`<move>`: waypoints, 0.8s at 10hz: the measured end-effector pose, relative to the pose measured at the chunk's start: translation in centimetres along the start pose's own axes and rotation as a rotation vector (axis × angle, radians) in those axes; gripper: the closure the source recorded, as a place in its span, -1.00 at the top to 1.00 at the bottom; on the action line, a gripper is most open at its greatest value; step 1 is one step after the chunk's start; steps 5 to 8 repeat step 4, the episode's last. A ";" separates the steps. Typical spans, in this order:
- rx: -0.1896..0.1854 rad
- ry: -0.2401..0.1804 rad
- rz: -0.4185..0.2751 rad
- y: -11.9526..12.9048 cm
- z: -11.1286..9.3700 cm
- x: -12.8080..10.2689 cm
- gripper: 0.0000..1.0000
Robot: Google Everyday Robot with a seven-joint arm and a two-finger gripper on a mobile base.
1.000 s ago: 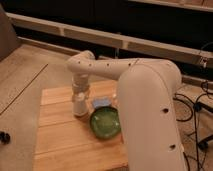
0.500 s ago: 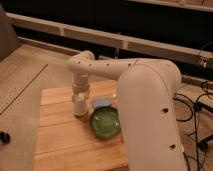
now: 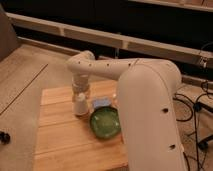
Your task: Place the ceramic cup over the eraser
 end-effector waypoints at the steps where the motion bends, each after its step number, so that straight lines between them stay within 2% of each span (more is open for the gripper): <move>1: 0.000 0.001 0.000 0.0 0.0 0.0 0.60; 8: 0.003 0.005 0.000 -0.1 0.0 0.1 0.60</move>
